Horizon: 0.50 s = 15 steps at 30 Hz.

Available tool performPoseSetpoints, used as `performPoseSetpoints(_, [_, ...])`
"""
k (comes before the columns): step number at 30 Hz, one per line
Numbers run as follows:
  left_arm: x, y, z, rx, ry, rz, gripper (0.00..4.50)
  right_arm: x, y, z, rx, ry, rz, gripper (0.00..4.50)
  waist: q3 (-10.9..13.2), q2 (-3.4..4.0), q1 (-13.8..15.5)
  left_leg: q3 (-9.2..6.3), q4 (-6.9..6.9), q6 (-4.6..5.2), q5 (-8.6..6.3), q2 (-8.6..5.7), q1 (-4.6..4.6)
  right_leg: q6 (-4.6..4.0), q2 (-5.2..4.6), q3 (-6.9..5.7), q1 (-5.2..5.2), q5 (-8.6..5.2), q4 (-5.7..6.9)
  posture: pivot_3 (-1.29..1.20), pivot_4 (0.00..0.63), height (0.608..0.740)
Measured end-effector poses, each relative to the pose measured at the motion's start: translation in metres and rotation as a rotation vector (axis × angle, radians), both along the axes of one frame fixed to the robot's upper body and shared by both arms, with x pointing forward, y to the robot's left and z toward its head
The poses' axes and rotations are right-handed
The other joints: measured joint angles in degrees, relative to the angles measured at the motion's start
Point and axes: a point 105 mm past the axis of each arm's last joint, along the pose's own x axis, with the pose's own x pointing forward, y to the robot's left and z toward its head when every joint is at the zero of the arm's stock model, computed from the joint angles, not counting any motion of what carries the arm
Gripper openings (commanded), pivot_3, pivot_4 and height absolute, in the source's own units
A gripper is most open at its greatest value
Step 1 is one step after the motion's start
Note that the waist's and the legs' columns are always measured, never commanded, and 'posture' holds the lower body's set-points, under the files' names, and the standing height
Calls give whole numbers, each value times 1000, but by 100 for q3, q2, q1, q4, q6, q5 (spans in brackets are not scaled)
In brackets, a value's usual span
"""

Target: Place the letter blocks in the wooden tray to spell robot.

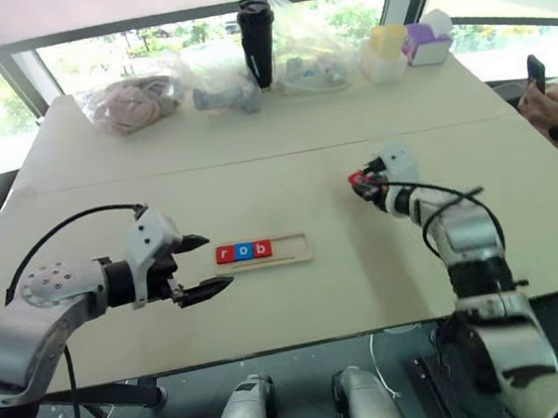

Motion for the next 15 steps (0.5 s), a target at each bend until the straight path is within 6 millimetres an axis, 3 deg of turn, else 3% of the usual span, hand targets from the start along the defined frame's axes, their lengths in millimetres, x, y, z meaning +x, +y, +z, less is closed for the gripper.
performPoseSetpoints(5, [4, 0, 2, -4, -4, -5, 4500, -43, 21, 1, 123, 104, -134, 1154, -1, 7, -14, 0, 3, -13, -7, 6, 1, -14, 2, 0, -12, 1, 2, 0, 150, 740])
performPoseSetpoints(10, [10, -2, 3, -1, -8, -27, 4500, -59, 34, -1, 167, 157, -180, 1154, -3, 9, 11, 2, 2, -15, -8, 5, -8, -31, -1, -4, -15, 12, -21, 0, 150, 740])
performPoseSetpoints(15, [14, -1, 2, 1, -5, -38, 4500, -76, 44, -17, 140, 244, -157, 1154, -4, 9, -22, 11, -8, -3, -1, 0, -18, -24, -3, -2, -10, 13, -53, 0, 150, 740])
